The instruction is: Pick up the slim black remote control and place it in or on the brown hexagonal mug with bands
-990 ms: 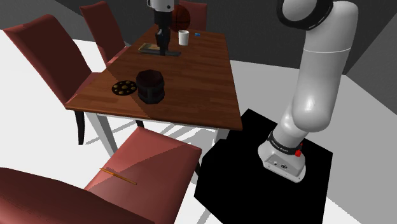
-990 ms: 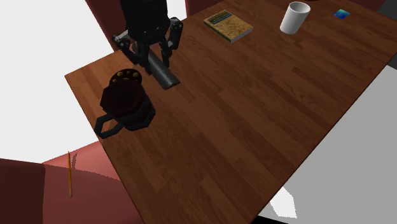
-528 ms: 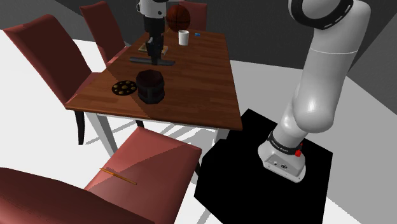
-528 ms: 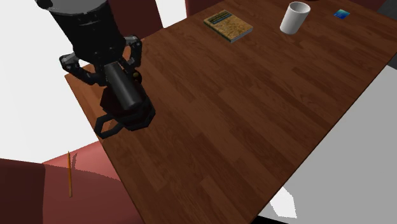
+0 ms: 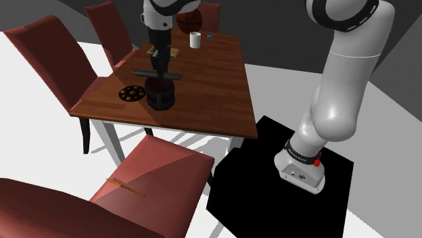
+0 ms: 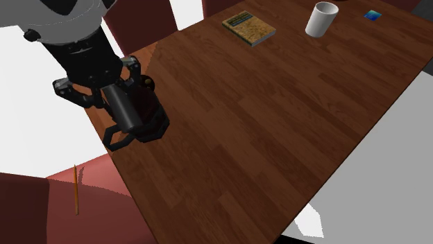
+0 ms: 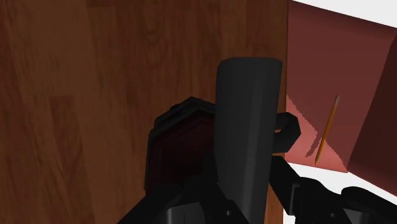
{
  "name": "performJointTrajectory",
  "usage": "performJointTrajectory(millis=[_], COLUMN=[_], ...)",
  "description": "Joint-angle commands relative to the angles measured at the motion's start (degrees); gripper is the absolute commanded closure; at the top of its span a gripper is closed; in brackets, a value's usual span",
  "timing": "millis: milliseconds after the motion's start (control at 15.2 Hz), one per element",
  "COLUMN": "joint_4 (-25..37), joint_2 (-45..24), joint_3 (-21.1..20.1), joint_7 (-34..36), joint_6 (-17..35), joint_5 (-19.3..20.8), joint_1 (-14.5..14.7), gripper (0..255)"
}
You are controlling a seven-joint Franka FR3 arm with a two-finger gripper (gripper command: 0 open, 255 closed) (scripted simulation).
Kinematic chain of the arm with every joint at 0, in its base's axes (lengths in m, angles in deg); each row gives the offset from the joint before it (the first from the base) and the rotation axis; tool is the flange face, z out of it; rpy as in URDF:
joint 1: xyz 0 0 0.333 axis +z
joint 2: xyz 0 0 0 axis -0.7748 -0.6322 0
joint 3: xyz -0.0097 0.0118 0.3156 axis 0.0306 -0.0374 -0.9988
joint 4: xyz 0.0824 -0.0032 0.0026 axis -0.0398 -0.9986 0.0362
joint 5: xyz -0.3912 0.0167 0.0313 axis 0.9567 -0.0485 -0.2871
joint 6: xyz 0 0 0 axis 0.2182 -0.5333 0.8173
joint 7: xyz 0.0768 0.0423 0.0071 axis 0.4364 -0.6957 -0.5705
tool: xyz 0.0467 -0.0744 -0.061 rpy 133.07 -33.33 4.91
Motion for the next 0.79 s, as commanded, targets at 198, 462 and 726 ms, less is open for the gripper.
performJointTrajectory(millis=[198,462,726], joint_4=[-3.14,-3.89,-3.89], joint_2=[-0.63,-0.88,-0.88], joint_3=[0.03,0.03,0.03], joint_7=[-0.28,-0.34,-0.34], joint_6=[3.8,4.8,4.8], joint_5=[-0.03,-0.03,-0.03], joint_1=[-0.02,-0.01,-0.01], gripper=[255,255,255])
